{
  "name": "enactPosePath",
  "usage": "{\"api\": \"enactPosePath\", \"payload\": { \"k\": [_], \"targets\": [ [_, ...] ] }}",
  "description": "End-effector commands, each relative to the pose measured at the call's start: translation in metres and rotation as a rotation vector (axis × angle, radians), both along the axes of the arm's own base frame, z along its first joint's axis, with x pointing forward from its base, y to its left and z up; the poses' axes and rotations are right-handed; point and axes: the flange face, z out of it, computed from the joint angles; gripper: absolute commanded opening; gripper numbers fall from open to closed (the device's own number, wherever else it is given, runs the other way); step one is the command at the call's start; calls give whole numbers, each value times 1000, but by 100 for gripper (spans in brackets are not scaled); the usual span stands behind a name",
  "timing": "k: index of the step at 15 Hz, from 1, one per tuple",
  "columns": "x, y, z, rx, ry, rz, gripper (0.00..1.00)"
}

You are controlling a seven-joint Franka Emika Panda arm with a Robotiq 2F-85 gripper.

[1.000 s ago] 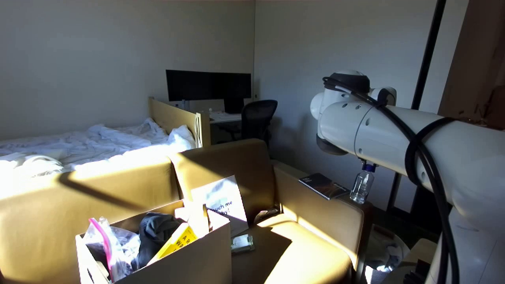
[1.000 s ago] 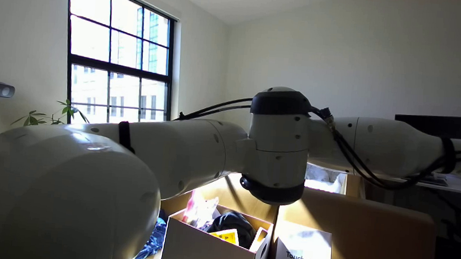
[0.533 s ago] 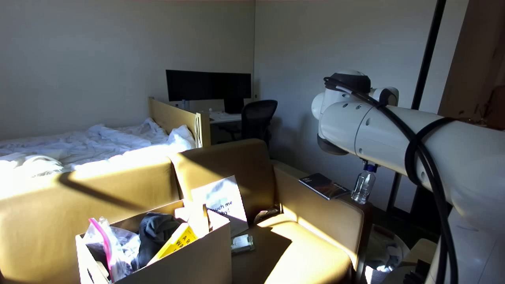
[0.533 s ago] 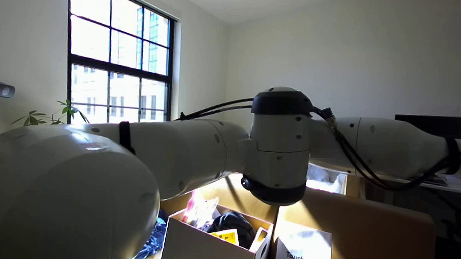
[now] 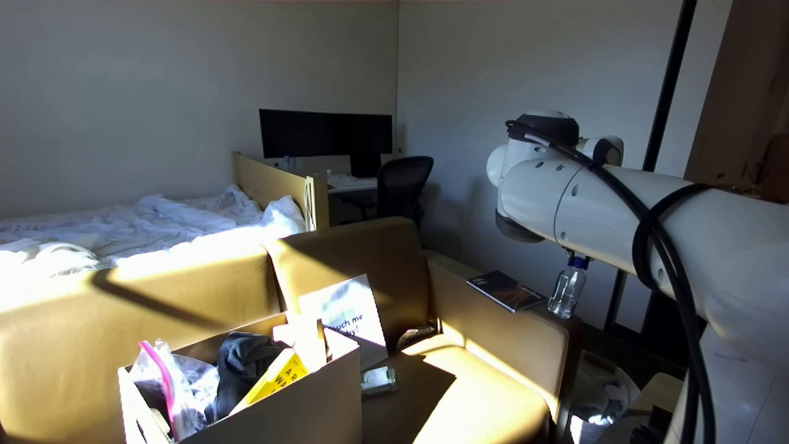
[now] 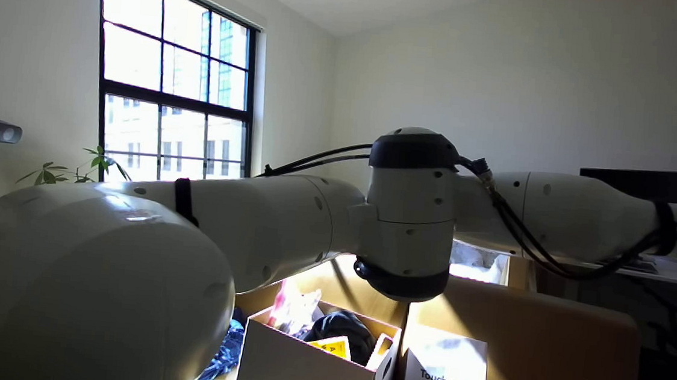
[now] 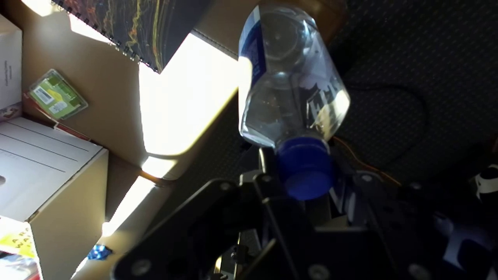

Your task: Remove the water bottle from the box and put it on the armrest

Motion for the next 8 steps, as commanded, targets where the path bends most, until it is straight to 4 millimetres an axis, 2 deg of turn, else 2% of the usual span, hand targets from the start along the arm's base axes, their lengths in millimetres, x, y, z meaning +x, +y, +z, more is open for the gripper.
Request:
{"api": "enactPosePath", "payload": {
  "k": [1, 5, 8],
  "targets": [
    [9, 1, 3, -33, 10, 24, 10],
    [19, 3, 5, -35, 17, 50, 10],
    [18, 3, -2, -16, 38, 55, 10]
  ]
}}
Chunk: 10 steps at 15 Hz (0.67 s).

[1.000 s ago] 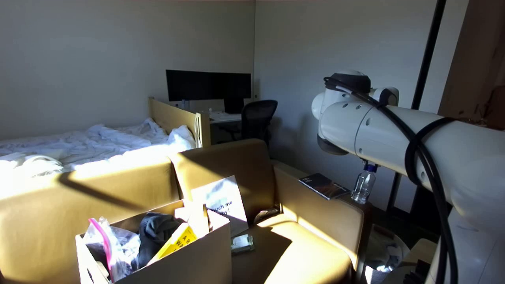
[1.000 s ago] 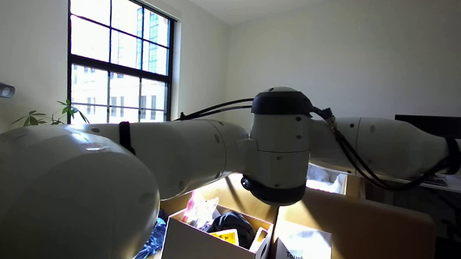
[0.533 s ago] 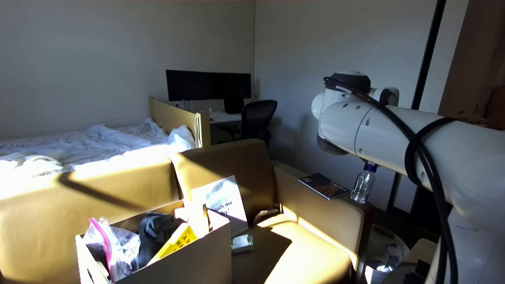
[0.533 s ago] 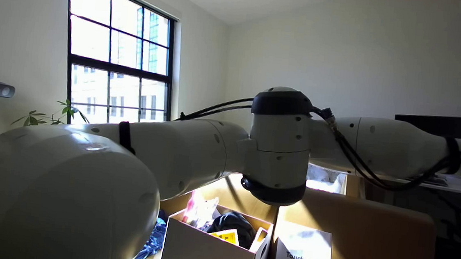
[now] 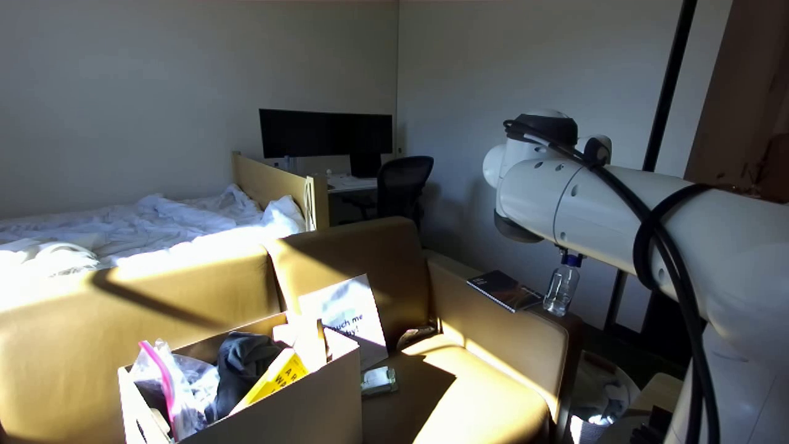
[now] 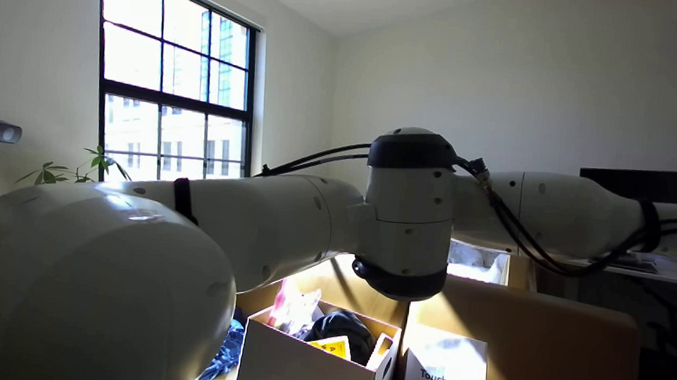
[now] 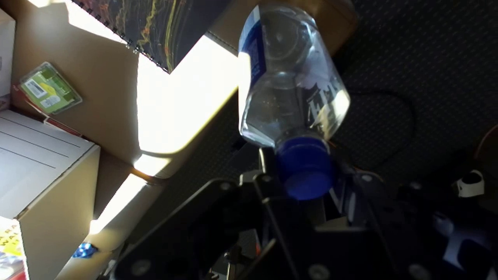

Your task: Remove the water bottle from the box and put it on the armrest

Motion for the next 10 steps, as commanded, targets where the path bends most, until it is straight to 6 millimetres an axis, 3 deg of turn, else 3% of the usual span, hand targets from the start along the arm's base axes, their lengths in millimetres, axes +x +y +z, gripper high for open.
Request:
{"api": "enactPosePath", "payload": {
  "k": [1, 7, 8, 9, 10],
  "targets": [
    [-4, -3, -5, -6, 25, 1, 10],
    [-6, -2, -7, -4, 32, -2, 10],
    [-6, -2, -7, -3, 35, -2, 29],
    [-7, -2, -6, 0, 37, -3, 60],
    [-7, -2, -5, 2, 42, -1, 61]
  ]
}}
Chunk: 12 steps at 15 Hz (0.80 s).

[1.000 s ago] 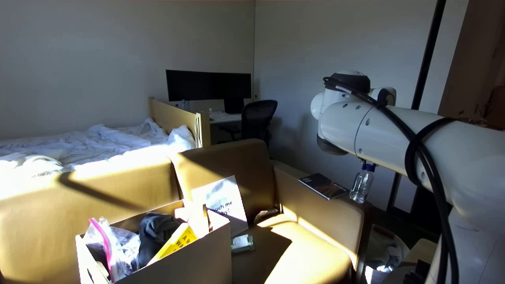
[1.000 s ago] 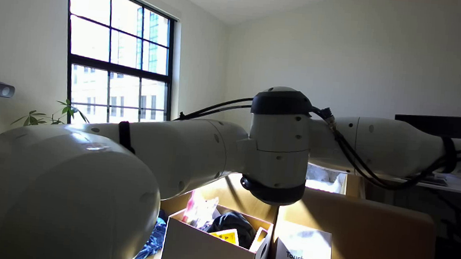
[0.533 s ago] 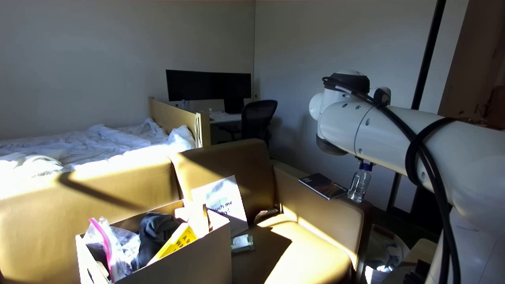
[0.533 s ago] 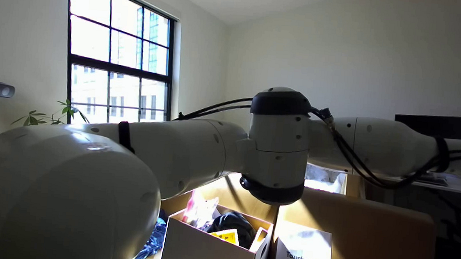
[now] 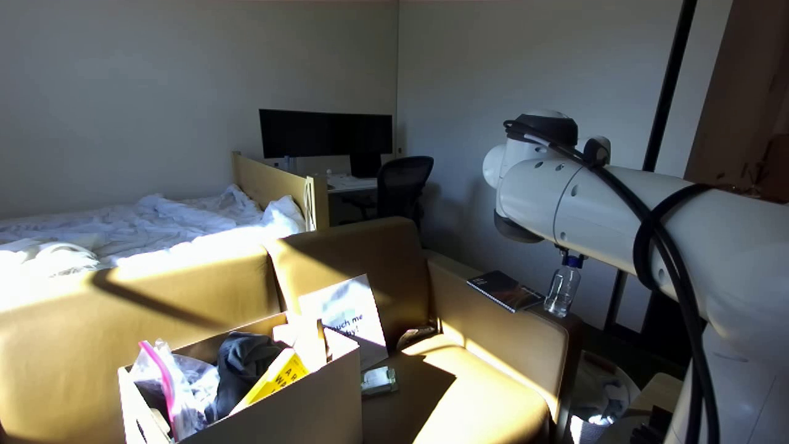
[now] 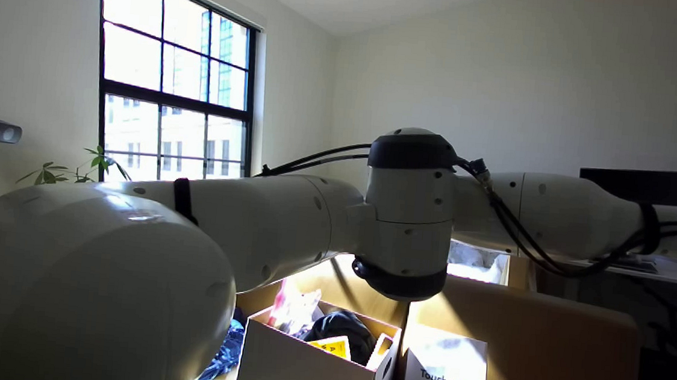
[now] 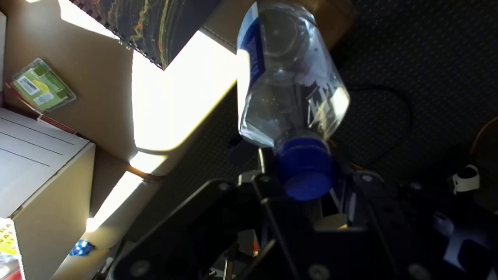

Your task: Remove the water bottle from the box and put it on the armrest

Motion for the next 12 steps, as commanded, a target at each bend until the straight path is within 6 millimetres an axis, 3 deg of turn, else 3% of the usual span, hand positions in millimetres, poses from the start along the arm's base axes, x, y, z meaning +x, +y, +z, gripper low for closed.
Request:
{"api": "enactPosePath", "payload": {
  "k": [1, 6, 12],
  "targets": [
    [-7, -3, -3, -1, 29, -5, 67],
    [-9, -4, 0, 0, 25, -11, 98],
    [-2, -4, 18, 1, -45, -18, 100]
  ]
}}
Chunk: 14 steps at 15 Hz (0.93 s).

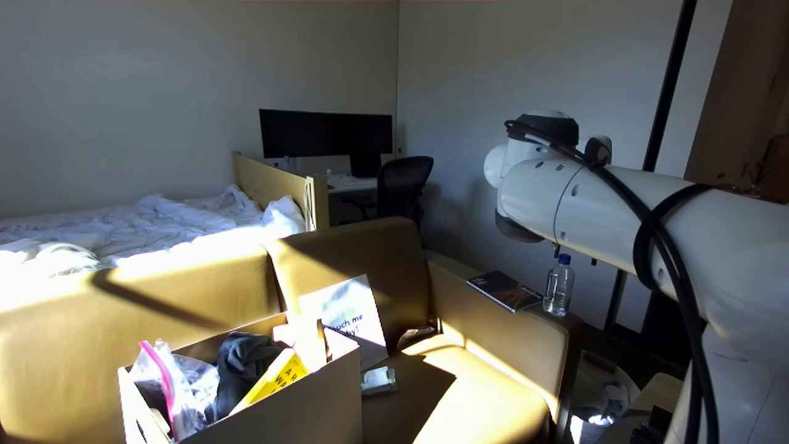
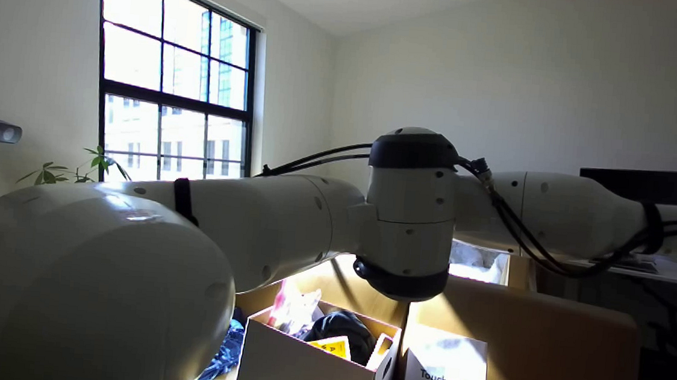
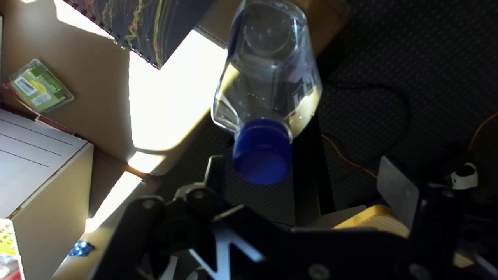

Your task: Remove the water bottle from the box and put it on the armrest

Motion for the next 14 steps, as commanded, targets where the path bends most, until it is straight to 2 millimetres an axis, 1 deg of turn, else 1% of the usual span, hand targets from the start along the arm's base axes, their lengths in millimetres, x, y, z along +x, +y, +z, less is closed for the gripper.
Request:
{"api": "enactPosePath", "payload": {
  "k": [1, 2, 4, 6, 8, 9, 11, 12, 14],
  "targets": [
    [0, 0, 22, 17, -81, -26, 100],
    [0, 2, 30, 32, -109, -34, 100],
    [3, 7, 58, 51, -171, -38, 100],
    [2, 12, 95, 38, -157, -30, 100],
    [8, 16, 143, -4, -84, 2, 100],
    [4, 19, 171, -47, -79, 20, 100],
    [3, 30, 213, -125, -21, 58, 100],
    [3, 38, 230, -158, -4, 75, 100],
    [3, 49, 254, -231, 16, 102, 100]
  ]
}}
